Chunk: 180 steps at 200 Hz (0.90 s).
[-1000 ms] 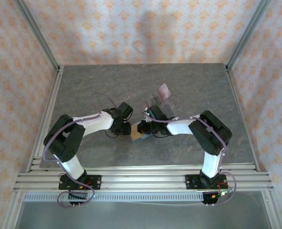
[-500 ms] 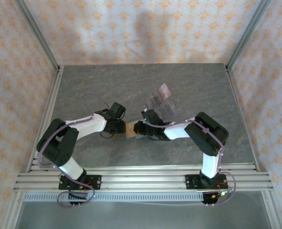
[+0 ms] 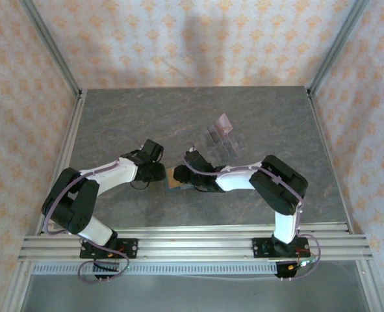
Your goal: Put the credit cards into the card holder
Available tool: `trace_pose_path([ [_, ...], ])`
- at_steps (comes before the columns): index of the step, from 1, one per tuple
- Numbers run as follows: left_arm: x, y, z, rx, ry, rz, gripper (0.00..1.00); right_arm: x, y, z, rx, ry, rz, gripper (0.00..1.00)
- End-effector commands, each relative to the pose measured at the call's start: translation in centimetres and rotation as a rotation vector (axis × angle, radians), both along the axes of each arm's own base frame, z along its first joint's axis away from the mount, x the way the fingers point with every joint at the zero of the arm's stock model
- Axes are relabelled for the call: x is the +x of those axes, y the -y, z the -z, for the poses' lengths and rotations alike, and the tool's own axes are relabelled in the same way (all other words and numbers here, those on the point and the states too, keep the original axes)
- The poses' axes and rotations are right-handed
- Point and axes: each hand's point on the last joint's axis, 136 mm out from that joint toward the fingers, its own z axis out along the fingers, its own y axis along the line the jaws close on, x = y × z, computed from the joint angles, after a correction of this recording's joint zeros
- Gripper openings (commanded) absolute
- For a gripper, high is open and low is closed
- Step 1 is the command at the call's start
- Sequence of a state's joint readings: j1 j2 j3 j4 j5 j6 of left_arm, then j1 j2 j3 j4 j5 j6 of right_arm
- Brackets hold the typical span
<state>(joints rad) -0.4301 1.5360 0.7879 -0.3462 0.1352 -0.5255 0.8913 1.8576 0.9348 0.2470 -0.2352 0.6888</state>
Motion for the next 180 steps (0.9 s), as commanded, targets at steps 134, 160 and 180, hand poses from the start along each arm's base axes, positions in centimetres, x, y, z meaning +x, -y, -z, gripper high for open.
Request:
trace_pose_path([
  [134, -0.1, 3.3, -0.4, -0.034, 0.036, 0.098, 0.38, 2.2, 5.3, -2.5, -0.396, 0.016, -0.089, 0.29],
  [160, -0.2, 3.5, 0.0, -0.005, 0.028, 0.110, 0.37, 2.3, 5.2, -1.9, -0.414, 0.014, -0.120, 0.31],
  [180, -0.3, 3.0, 0.5, 0.044, 0.007, 0.100, 0.35, 2.2, 5.1, -1.1, -0.437, 0.008, -0.161, 0.33],
])
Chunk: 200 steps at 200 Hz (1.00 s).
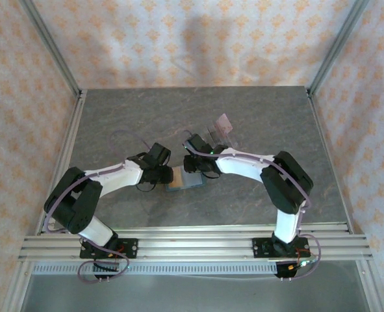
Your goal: Put the credit cards into the card holder
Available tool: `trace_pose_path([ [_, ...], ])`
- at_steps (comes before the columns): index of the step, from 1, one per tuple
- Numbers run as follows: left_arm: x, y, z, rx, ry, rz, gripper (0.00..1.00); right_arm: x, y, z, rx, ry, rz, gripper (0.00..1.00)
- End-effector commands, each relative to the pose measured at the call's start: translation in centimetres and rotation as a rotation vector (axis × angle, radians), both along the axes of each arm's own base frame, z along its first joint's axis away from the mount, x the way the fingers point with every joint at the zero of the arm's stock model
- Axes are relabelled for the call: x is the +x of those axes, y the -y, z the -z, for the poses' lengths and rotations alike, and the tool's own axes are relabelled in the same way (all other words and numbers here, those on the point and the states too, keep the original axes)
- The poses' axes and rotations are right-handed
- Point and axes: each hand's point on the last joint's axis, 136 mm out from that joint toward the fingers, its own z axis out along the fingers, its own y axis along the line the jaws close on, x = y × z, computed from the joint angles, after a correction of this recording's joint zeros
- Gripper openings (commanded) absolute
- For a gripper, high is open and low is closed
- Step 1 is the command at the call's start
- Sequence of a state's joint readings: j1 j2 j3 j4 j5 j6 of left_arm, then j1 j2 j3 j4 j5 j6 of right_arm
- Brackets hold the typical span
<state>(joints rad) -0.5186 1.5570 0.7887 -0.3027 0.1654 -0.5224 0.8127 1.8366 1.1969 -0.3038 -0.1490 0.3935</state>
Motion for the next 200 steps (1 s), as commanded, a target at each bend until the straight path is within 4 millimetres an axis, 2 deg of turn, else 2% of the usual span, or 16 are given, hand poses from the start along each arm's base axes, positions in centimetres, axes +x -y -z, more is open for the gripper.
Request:
trace_pose_path([
  [1, 0.6, -0.5, 0.3, 0.079, 0.003, -0.004, 0.35, -0.3, 0.3, 1.2, -0.079, -0.016, -0.061, 0.33],
  [60, 0.3, -0.7, 1.5, 0.124, -0.041, -0.001, 0.33, -0.5, 0.4, 3.2, -0.126, -0.031, -0.102, 0.34],
  [88, 0.3, -0.7, 1.7, 0.135, -0.051, 0.001, 0.33, -0.5, 1.1, 4.0, -0.174, -0.038, -0.095, 0.35],
  [144, 0.3, -0.6, 2.0, 0.137, -0.062, 0.002, 0.33, -1.3, 2.0, 5.3, -0.291, -0.018, -0.092, 0.39],
  [167, 0.3, -0.6, 2.0, 0.137, -0.061, 0.003, 0.33, -2.0, 2.2, 6.3, -0.309, -0.039, -0.090, 0.39],
  [200, 0.3, -0.6, 2.0, 0.136, -0.062, 0.003, 0.32, -3.4, 2.3, 8.2, -0.280, -0.089, -0.080, 0.32],
])
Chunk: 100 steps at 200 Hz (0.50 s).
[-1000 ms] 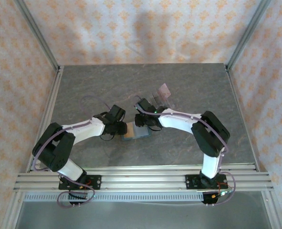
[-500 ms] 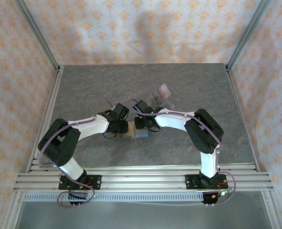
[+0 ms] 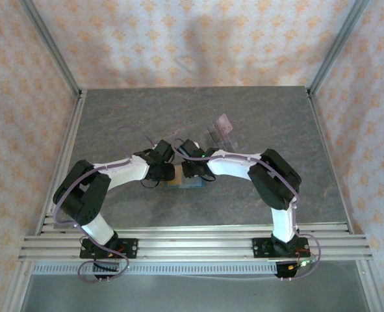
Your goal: Put the credit cards into the card holder
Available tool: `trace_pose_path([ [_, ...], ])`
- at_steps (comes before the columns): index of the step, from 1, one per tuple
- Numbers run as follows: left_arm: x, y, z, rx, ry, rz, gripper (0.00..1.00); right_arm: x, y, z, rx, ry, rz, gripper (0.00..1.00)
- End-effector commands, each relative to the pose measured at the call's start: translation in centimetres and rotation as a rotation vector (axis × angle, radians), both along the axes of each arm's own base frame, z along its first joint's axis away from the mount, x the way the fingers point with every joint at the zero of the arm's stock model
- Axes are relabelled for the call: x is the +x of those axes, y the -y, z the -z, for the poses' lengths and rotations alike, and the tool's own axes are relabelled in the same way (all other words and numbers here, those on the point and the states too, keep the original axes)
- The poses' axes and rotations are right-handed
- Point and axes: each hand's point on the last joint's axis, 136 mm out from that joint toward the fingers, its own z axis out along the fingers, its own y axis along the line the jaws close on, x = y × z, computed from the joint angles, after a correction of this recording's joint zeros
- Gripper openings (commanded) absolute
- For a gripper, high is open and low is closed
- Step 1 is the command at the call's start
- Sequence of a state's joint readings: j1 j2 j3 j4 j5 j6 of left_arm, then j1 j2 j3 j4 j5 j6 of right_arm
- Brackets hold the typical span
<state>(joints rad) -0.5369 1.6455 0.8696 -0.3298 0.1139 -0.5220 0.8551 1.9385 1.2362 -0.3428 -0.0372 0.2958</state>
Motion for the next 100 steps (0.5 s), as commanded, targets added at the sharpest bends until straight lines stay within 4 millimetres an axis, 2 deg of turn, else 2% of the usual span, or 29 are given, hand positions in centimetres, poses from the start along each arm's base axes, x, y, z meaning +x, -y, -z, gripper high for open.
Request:
trace_pose_path([
  [1, -1.1, -1.1, 1.5, 0.077, -0.057, 0.003, 0.33, -3.3, 2.1, 5.0, -0.105, -0.119, 0.007, 0.32],
  [35, -1.2, -1.0, 1.6, 0.073, -0.060, 0.002, 0.33, -3.7, 2.0, 5.0, -0.064, -0.117, 0.019, 0.19],
  [76, -1.2, -0.9, 1.7, 0.073, -0.064, 0.004, 0.33, -2.9, 1.6, 2.9, -0.047, -0.073, 0.015, 0.00],
  [100, -1.3, -0.7, 1.9, 0.067, -0.071, 0.007, 0.33, -1.9, 1.1, 1.2, -0.033, -0.032, 0.021, 0.00],
])
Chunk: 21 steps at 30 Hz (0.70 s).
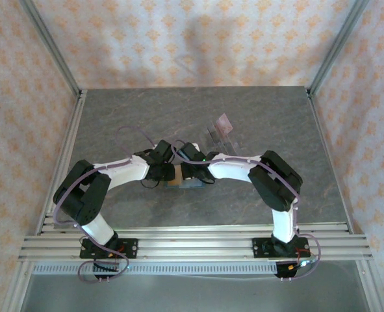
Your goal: Put the credit cards into the card holder
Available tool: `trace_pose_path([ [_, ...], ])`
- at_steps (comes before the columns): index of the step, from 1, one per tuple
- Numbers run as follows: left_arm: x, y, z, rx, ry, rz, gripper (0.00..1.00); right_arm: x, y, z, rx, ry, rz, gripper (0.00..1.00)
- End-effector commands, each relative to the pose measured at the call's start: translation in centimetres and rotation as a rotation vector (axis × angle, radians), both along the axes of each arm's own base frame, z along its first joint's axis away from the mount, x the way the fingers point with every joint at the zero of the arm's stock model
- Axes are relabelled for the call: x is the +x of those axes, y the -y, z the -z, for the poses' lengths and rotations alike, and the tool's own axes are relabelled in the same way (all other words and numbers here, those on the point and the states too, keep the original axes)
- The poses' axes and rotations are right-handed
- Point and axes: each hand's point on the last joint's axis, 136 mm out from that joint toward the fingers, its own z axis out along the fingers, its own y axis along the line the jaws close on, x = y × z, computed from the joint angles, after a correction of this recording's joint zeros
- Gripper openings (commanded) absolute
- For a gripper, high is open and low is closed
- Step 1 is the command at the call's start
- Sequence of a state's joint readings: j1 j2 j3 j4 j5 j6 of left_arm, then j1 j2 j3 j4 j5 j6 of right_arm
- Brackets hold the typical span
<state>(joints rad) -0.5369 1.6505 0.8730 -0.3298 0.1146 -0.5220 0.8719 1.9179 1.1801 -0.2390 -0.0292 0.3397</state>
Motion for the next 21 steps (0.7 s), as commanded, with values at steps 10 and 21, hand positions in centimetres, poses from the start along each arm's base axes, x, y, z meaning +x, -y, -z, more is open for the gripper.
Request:
trace_pose_path([
  [10, -1.4, -0.3, 2.1, 0.036, -0.083, 0.007, 0.33, -0.5, -0.8, -1.5, -0.006, -0.054, -0.008, 0.00],
  [21, -1.7, 0.5, 2.7, -0.002, -0.107, 0.024, 0.33, 0.9, -1.9, -3.1, 0.089, -0.052, 0.062, 0.05],
])
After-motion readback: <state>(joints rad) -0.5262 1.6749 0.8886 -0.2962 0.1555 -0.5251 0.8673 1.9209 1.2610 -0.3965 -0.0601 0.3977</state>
